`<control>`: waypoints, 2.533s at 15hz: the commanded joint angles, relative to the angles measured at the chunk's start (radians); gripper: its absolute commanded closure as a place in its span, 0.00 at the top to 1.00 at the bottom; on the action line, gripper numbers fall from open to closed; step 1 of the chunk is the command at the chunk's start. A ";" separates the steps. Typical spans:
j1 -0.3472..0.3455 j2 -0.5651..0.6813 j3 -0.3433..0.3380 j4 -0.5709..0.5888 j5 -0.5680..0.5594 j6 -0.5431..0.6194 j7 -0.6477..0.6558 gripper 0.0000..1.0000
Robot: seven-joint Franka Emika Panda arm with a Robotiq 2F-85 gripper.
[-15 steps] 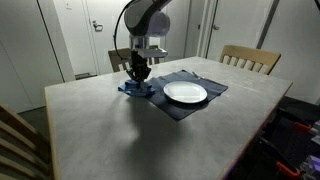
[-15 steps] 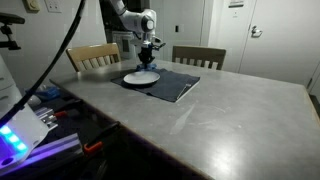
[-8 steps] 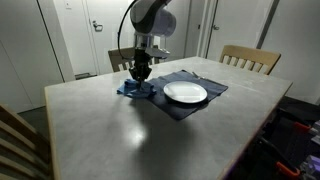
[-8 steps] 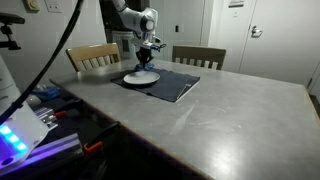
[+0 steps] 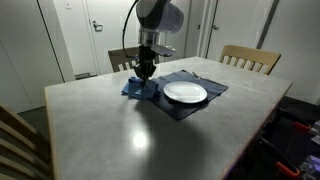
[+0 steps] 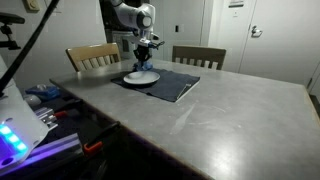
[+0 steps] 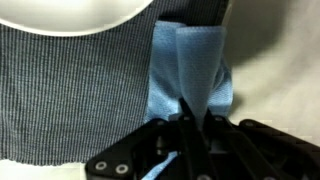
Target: Wipe the white plate with the blue towel
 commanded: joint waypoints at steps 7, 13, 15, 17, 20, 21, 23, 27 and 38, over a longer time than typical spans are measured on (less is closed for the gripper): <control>-0.022 -0.225 0.008 -0.309 0.026 0.132 -0.032 0.03; -0.020 -0.327 0.001 -0.463 0.032 0.161 -0.011 0.03; -0.021 -0.352 -0.005 -0.511 0.033 0.180 -0.001 0.03; -0.032 -0.375 -0.001 -0.560 0.049 0.221 -0.008 0.03; -0.054 -0.394 0.006 -0.605 0.097 0.264 -0.018 0.03; -0.058 -0.402 0.005 -0.620 0.111 0.272 -0.017 0.03; -0.067 -0.413 0.002 -0.647 0.127 0.281 -0.019 0.03; -0.072 -0.423 -0.015 -0.680 0.116 0.292 -0.011 0.03; -0.065 -0.360 -0.039 -0.603 -0.036 0.252 -0.069 0.03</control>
